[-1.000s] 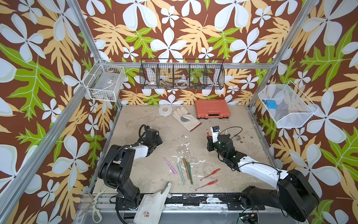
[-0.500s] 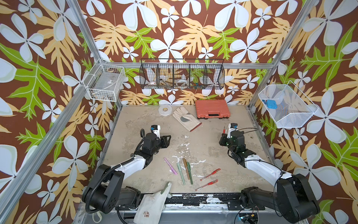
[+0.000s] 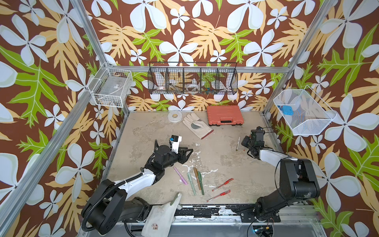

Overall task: Remove pen caps from pens
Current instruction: Place the pen at the middle-right of the table.

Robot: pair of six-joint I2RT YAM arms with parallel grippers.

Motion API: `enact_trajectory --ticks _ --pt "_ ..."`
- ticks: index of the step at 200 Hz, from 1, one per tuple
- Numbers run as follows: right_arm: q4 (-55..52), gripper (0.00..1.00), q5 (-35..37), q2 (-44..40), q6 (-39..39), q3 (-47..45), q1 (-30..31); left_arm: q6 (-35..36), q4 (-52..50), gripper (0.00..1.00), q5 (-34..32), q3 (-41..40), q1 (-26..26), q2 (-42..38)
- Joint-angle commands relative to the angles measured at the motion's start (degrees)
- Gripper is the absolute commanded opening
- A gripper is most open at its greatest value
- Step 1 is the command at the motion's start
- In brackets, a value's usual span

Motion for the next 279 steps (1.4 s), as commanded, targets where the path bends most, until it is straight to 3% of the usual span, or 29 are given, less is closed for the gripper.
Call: enact_trajectory --ticks 1,42,104,152,202,230,279 --pt "-1.51 0.07 0.53 2.55 -0.60 2.09 -0.71 1.52 2.92 0.49 3.03 -0.13 -0.38 -0.09" --pt "-4.57 0.07 -1.51 6.73 -1.06 5.97 -1.83 1.26 5.81 0.50 8.17 -0.16 -0.61 1.27" --pt "-8.76 0.10 -4.93 10.95 -1.77 9.41 -1.90 1.53 5.56 0.51 8.23 -0.35 -0.65 0.58" --pt "-10.12 0.32 -5.86 11.56 -1.49 10.08 -2.04 1.70 5.30 0.51 7.83 -1.08 -0.65 -1.28" --pt "-9.83 0.56 -6.14 1.79 -3.56 8.75 -1.87 1.62 5.30 0.50 7.61 -1.28 -0.74 -1.59" --pt "-8.07 0.60 -6.01 -6.84 -5.93 5.39 0.76 1.00 3.27 0.51 5.20 -0.57 -0.74 -1.89" --pt "-10.87 0.60 -10.09 -15.87 -9.60 3.21 14.48 -4.39 -1.65 0.51 0.04 0.33 -0.70 -4.30"
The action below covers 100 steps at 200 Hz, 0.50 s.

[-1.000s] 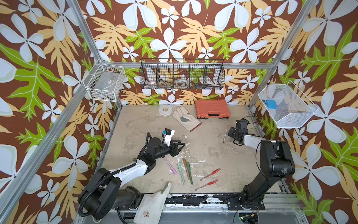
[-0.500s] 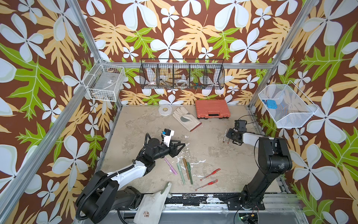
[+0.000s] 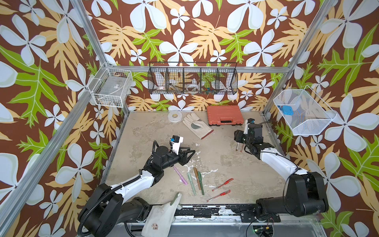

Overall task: Remove pen caps from pens
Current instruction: Place the pen at the middle-right of the table, then pick up the pen from the bottom-center of the table.

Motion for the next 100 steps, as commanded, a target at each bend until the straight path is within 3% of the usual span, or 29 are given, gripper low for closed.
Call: enact_trajectory --ticks 1,32,100 --pt "-1.56 0.60 -2.43 -2.96 -2.18 -0.98 4.65 -4.62 -3.09 0.51 -3.55 0.91 0.00 -0.83" --pt "-6.86 0.59 -2.73 -8.34 -2.71 -2.75 12.22 -12.78 -3.11 0.49 -1.95 -0.29 -0.06 -1.09" --pt "-16.05 0.55 2.13 -17.73 4.48 -10.40 30.78 -11.26 -7.59 0.48 -6.91 -3.90 -0.06 -6.30"
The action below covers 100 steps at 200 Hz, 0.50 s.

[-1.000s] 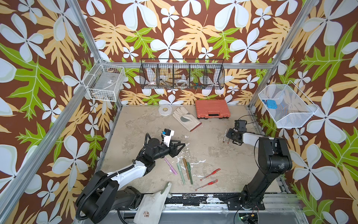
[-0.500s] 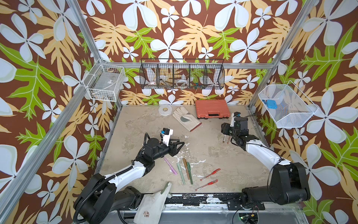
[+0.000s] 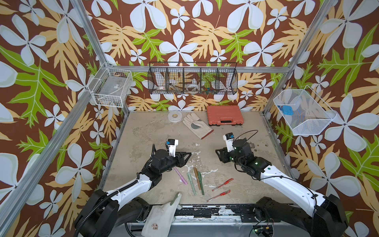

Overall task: Remove pen caps from pens
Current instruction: Pick up the pen from the bottom-center of the table.

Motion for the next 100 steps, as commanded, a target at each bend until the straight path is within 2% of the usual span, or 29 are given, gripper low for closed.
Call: enact_trajectory --ticks 1,42,68,100 --pt "-4.93 0.55 3.31 -1.23 4.42 -1.69 5.50 -0.43 -0.91 0.48 -2.57 -0.47 -0.06 -1.83" --pt "-9.30 0.50 3.23 0.66 10.31 -2.54 15.53 -0.12 -5.74 0.49 -6.18 -0.92 -0.06 -3.41" --pt "-11.57 0.50 3.91 5.08 11.97 -1.44 21.68 0.47 -6.17 0.49 -2.42 0.47 -0.06 -0.32" --pt "-10.50 0.48 2.88 8.51 13.94 -1.69 25.90 0.74 -7.65 0.48 -0.55 2.28 -0.15 2.86"
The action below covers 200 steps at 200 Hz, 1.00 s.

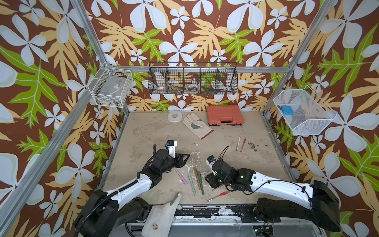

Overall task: Remove pen caps from pens
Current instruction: Pick up the pen from the bottom-center of the table.

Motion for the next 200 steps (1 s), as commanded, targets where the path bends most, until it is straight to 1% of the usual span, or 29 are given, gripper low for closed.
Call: enact_trajectory --ticks 1,13,40,60,109,159,200 --pt "-0.57 0.48 -0.09 1.77 2.84 0.03 1.82 0.72 -1.16 0.48 2.15 1.07 -0.13 1.37" --pt "0.02 0.45 -0.91 2.94 3.24 -0.09 2.64 0.65 -1.33 0.48 2.38 1.33 -0.13 2.11" --pt "0.74 0.45 -1.36 5.84 3.08 0.54 3.76 0.89 -1.36 0.48 3.03 1.70 -0.22 3.18" --pt "1.40 0.41 -1.52 8.05 2.76 1.07 4.05 1.12 -1.25 0.47 3.17 1.70 -0.26 3.37" --pt "2.50 0.40 -2.07 12.40 1.89 2.70 4.28 1.52 -1.64 0.47 3.15 1.86 -0.31 3.54" --pt "2.63 0.35 -1.52 16.03 0.91 4.21 4.49 1.78 -1.86 0.47 3.13 2.05 -0.25 3.72" --pt "2.32 0.32 -0.08 17.23 0.65 4.79 4.73 1.91 -2.17 0.47 2.89 2.13 -0.31 3.80"
